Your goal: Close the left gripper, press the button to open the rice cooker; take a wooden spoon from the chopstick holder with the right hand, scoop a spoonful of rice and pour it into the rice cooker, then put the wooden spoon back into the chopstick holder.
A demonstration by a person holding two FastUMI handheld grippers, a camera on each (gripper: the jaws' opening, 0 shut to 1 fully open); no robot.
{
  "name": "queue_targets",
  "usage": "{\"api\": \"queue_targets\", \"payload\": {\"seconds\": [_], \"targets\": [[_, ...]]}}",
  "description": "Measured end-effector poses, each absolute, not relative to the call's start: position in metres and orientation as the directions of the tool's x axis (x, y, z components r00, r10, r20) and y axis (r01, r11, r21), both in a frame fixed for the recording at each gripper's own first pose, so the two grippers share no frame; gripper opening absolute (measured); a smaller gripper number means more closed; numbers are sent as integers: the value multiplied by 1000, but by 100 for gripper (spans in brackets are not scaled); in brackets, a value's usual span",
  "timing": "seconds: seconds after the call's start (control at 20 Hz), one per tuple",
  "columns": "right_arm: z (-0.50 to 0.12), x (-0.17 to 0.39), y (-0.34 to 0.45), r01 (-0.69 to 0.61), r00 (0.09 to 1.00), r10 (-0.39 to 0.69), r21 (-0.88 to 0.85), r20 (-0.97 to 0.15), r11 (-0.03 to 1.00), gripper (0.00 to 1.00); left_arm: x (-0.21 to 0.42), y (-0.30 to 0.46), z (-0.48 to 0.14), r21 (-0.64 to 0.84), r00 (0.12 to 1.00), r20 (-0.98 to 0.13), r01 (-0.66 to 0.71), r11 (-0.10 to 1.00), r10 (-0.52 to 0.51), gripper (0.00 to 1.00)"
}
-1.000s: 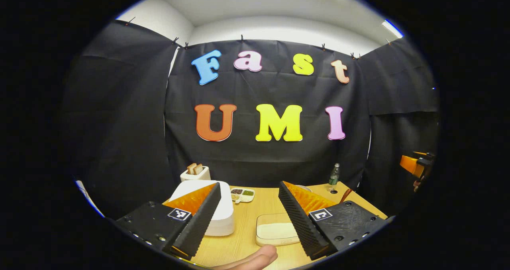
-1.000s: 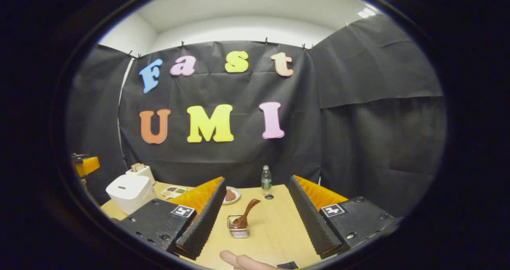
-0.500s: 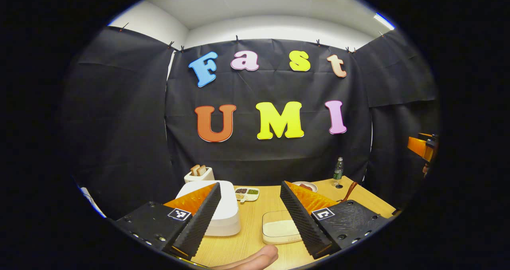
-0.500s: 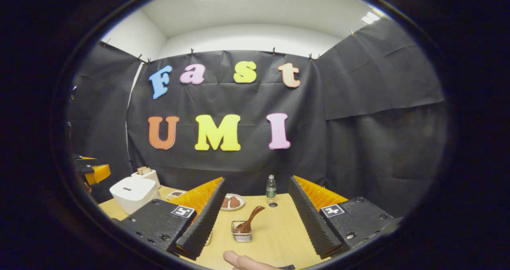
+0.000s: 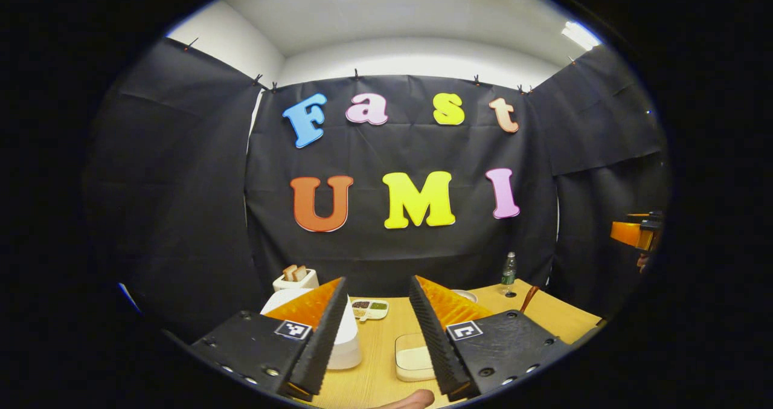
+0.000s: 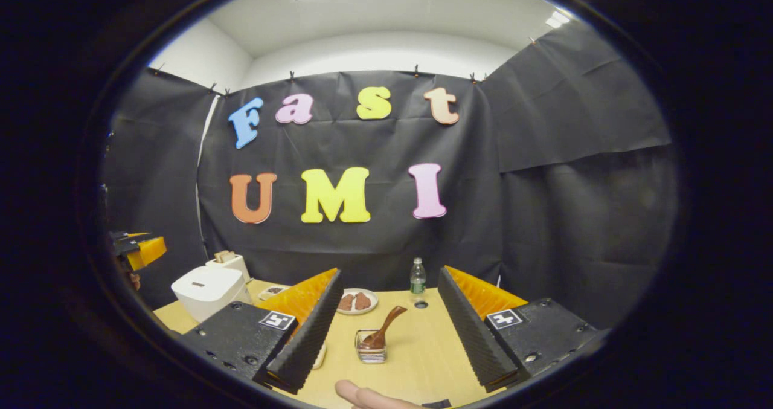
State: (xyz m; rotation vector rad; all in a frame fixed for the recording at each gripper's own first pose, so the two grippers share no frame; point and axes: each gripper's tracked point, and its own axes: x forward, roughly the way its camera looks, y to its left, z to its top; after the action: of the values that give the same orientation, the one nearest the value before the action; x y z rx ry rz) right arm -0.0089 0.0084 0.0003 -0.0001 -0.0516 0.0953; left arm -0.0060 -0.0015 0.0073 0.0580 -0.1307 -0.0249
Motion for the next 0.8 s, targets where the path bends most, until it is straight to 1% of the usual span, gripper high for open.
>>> {"api": "queue_targets", "payload": {"seconds": [0.05,0.1,0.15,0.2,0.25,0.3,0.35,0.4,0.45,0.5,0.55,0.6,0.65,0.7,0.8], "targets": [[-1,-9,7,-93,994,93,15,53,996,96,-6,-1,7,63,989,143,19,998,-27,57],[0,-10,6,-97,994,95,30,57,995,100,-6,2,9,68,987,158,1,998,-11,47],[-1,-12,9,-106,993,103,36,65,994,95,-7,5,10,72,986,169,-18,997,5,49],[0,-15,10,-112,991,109,41,72,993,95,-6,7,8,76,986,165,-25,997,12,45],[-2,-16,10,-117,991,114,43,76,992,95,-4,5,4,81,989,149,-21,996,9,32],[-1,-18,11,-123,990,120,42,80,992,95,-1,3,-2,89,992,125,-12,996,1,29],[-1,-19,11,-129,988,125,37,87,991,95,0,6,-7,98,995,102,-11,995,1,39],[0,-20,12,-133,987,129,29,94,991,95,4,11,-13,116,996,84,-27,993,18,29],[0,-21,12,-133,986,130,23,102,991,95,7,18,-19,136,997,68,-44,990,35,32],[0,-21,11,-131,986,128,19,105,991,100,11,20,-25,149,998,50,-45,988,38,39],[-3,-21,11,-132,986,129,19,107,991,100,15,20,-34,161,999,28,-43,986,39,31],[-4,-20,11,-135,985,132,20,108,991,100,20,22,-37,185,999,37,-44,982,38,31],[-6,-18,11,-137,985,133,22,108,990,100,21,36,-44,190,997,22,-73,979,70,16],[-8,-15,11,-136,985,133,24,106,990,100,30,37,-52,192,998,1,-68,979,69,0],[-13,-7,10,-135,986,131,25,100,991,100,46,48,-68,196,995,-39,-88,977,97,0]]}}
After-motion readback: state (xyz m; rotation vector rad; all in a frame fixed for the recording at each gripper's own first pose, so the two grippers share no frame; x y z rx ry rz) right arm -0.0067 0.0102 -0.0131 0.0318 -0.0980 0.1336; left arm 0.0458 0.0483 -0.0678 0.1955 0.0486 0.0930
